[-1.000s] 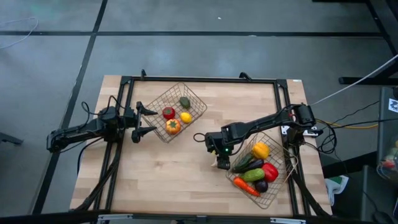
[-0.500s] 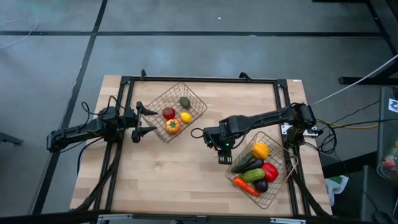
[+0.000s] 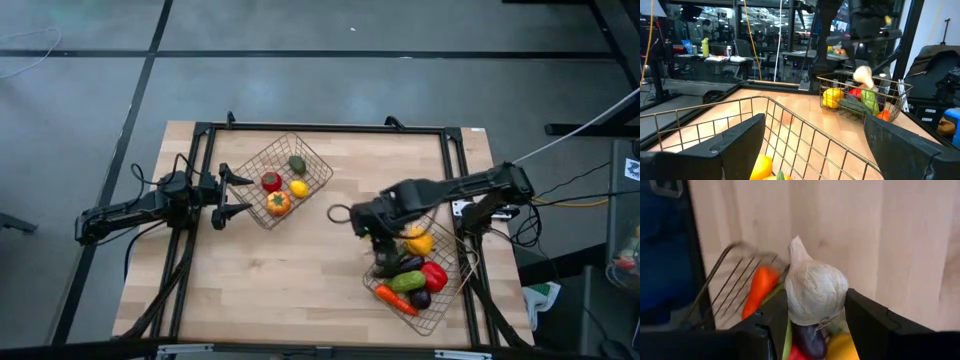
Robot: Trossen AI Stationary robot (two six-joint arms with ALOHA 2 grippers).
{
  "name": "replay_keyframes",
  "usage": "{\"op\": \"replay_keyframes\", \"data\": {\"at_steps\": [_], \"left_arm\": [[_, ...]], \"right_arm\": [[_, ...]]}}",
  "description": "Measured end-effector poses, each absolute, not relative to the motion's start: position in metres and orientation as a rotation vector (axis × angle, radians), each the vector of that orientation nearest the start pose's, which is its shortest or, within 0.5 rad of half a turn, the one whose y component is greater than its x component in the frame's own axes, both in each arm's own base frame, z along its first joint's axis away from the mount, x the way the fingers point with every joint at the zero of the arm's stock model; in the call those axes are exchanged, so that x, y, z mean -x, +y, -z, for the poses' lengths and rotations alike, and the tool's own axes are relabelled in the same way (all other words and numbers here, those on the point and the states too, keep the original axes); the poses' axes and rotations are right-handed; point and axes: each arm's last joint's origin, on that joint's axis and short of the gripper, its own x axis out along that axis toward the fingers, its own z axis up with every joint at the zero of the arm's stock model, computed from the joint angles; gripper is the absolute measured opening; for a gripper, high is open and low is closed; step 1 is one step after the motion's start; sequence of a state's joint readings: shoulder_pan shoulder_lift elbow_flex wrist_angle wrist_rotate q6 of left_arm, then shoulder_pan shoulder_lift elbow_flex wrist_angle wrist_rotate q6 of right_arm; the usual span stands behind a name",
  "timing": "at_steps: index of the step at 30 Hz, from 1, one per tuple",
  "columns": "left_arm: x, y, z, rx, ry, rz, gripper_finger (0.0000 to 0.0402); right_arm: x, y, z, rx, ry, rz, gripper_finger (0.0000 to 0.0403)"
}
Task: Sort produce into baskets
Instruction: Put the garlic into the bottom basket
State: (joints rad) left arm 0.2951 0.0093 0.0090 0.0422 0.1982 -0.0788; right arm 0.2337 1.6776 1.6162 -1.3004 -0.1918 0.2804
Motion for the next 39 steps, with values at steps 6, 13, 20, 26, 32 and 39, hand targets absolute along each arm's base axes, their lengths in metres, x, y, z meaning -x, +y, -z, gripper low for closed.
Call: {"op": "replay_keyframes", "data": {"at_steps": [6,13,20,26,32,39], "left_arm": [[-0.095,0.023,-0.170,0.068,-0.045,-0.096,0.0335],[-0.095,0.023,-0.170,0.068,-0.045,-0.095,0.0335],[-0.095,0.023,-0.170,0.068,-0.044,-0.096,0.0335],[-0.095,0.023,-0.170,0.068,-0.044,-0.095,0.0335],[-0.095,0.023,-0.170,0.068,-0.045,-0.095,0.0335],[-0.095,0.023,-0.170,0.068,-0.044,-0.095,0.0335]], "right_arm": [[-0.279,0.109,-0.324,-0.114,1.480,-0.167,0.0174],[-0.257,0.147,-0.323,-0.024,1.509,-0.163,0.0174],[-0.242,0.173,-0.302,0.125,1.470,-0.092,0.0174],[-0.237,0.181,-0.259,0.067,1.530,-0.141,0.0175],[-0.235,0.181,-0.242,0.033,1.572,-0.186,0.0209],[-0.235,0.181,-0.244,0.061,1.570,-0.220,0.0287]]}}
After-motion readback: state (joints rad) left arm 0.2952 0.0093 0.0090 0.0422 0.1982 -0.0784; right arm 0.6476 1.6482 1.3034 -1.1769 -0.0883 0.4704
